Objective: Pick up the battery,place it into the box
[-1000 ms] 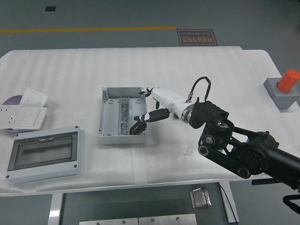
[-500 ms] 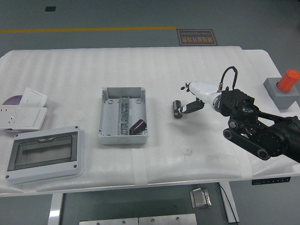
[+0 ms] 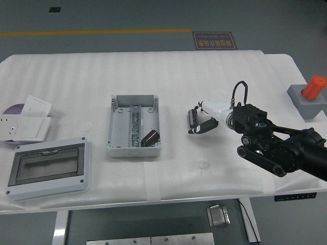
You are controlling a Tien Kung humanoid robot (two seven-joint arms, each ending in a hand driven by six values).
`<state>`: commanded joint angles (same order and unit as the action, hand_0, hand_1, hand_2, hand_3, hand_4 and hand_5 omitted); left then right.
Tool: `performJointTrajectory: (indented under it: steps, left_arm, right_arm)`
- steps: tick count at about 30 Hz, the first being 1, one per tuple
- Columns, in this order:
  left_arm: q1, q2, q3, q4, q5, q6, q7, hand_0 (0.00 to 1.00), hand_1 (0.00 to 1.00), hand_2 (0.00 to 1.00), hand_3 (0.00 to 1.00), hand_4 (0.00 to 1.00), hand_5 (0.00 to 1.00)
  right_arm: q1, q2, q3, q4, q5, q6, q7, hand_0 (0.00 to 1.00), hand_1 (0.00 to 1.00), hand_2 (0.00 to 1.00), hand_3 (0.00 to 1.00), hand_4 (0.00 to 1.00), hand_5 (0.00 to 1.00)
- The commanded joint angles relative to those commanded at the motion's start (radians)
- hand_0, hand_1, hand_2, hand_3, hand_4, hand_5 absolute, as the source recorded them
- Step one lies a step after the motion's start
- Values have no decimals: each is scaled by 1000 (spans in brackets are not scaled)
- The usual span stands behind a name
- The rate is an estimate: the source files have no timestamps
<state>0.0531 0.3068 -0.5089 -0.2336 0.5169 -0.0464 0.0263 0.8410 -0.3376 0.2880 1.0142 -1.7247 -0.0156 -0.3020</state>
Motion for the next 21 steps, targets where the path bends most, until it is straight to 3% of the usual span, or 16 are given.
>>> performJointTrajectory:
  steps: [6, 7, 12, 13, 18, 19, 21]
  left_arm:
    - [-1, 1, 1, -1, 0, 1, -1, 660, 685, 620, 622, 782, 391]
    - [-1, 1, 1, -1, 1, 1, -2, 660, 685, 621, 624, 781, 390]
    - [1, 0, 2, -2, 2, 1, -2, 660, 685, 621, 624, 781, 390]
    - [1, 0, 2, -2, 2, 1, -2, 660, 685, 621, 628, 780, 390]
    - [3, 1, 2, -2, 2, 2, -3, 660, 685, 621, 628, 780, 390]
    - [3, 1, 2, -3, 2, 2, -3, 660, 685, 623, 631, 782, 396]
    - [3, 1, 2, -3, 3, 2, -3, 660, 685, 623, 631, 782, 396]
  right_arm:
    - [-2, 4, -8, 1, -1, -29, 14, 233, 439, 771, 834, 998, 662]
    - [-3, 5, -10, 0, -3, -34, 17, 232, 432, 742, 806, 801, 410]
    - [-6, 6, -24, -4, -19, -43, 22, 232, 432, 742, 806, 801, 410]
    - [-7, 6, -27, -5, -21, -44, 22, 221, 422, 702, 735, 550, 191]
    - [-7, 3, -39, -10, -29, -49, 26, 221, 422, 702, 735, 550, 191]
    - [-6, 3, -40, -10, -31, -50, 27, 214, 415, 673, 719, 452, 149]
    - [-5, 2, -43, -11, -34, -52, 28, 214, 415, 673, 719, 452, 149]
